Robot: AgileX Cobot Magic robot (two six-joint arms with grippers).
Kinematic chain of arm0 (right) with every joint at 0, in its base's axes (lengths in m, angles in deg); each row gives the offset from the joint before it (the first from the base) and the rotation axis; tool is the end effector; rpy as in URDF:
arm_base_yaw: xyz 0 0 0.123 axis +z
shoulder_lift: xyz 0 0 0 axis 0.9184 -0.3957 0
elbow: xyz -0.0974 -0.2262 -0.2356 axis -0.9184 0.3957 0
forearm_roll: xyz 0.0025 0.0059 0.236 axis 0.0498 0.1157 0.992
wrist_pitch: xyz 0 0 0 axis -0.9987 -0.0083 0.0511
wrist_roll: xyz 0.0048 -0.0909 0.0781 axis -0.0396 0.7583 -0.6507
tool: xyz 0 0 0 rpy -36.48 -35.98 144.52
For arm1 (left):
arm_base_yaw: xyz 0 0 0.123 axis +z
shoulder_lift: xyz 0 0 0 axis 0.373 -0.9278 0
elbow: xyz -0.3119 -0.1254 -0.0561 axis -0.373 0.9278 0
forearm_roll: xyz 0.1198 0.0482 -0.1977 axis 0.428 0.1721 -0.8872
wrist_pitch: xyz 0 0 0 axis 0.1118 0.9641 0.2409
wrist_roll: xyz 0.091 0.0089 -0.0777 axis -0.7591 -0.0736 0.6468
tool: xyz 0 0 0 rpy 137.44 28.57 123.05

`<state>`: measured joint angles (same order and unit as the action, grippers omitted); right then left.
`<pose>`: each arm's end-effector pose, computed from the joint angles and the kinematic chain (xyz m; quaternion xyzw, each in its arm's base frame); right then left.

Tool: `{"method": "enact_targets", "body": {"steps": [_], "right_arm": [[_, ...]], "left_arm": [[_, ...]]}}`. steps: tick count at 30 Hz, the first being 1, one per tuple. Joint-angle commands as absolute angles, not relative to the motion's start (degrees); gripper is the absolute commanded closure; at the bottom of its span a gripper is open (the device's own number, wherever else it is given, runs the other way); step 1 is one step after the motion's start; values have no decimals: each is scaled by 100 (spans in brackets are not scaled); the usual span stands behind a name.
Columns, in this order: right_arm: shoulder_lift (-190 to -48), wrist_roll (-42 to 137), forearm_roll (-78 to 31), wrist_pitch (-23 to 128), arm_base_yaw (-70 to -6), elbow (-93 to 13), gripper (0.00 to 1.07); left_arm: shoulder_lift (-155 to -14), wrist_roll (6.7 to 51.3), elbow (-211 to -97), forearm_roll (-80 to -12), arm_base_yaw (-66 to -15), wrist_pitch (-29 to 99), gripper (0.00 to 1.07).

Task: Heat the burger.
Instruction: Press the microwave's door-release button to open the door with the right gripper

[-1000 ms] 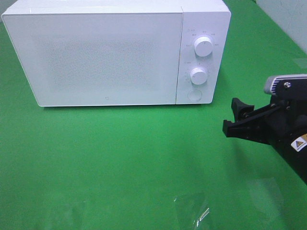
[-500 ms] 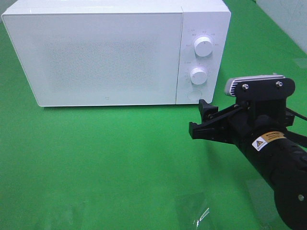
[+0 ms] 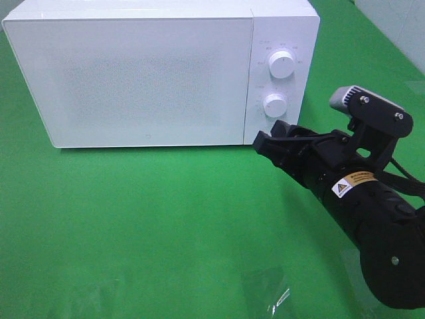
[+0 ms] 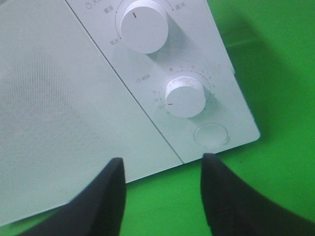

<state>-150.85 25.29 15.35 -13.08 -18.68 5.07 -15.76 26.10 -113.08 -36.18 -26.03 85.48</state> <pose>0.2442 0.1652 0.2146 0.1125 0.7442 0.2248 0.6189 -0.0524 -0.0048 0.2604 0.0819 0.8452 -0.0294 0.5273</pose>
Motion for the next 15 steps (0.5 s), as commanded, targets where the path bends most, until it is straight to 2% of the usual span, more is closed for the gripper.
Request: {"method": "enact_targets", "body": {"steps": [1,2,4,5,6,7,8,10,15], "right_arm": [[-15091,1636,1237,-1411,-1856,455,75],[-15091,891,1031,-1359,-1856,455,85],[-15091,455,939,-1359,-1856,455,89],[-15091,-341,756,-1359,-1856,455,95],[-15091,-341,756,-1359,-1856,455,95],[-15091,-1166,658,-1359,-1856,455,100],[-15091,-1166,658,-1359,-1856,455,100],[-15091,-2444,635,-1342,-1856,455,104],[-15091,-3172,635,-1210,-1856,455,104]], "left_arm": [[-1467,2645,-11313,-3646,-2597,8560,10],[-1467,2645,-11313,-3646,-2597,8560,10],[-1467,2645,-11313,-3646,-2597,8560,10],[-1467,2645,-11313,-3646,-2597,8560,10],[-1467,2645,-11313,-3646,-2597,8560,10],[-1467,2645,-11313,-3646,-2597,8560,10],[-1467,2645,-11313,-3646,-2597,8560,10],[-1467,2645,-11313,-3646,-2597,8560,10],[-1467,2645,-11313,-3646,-2597,8560,10]]}}
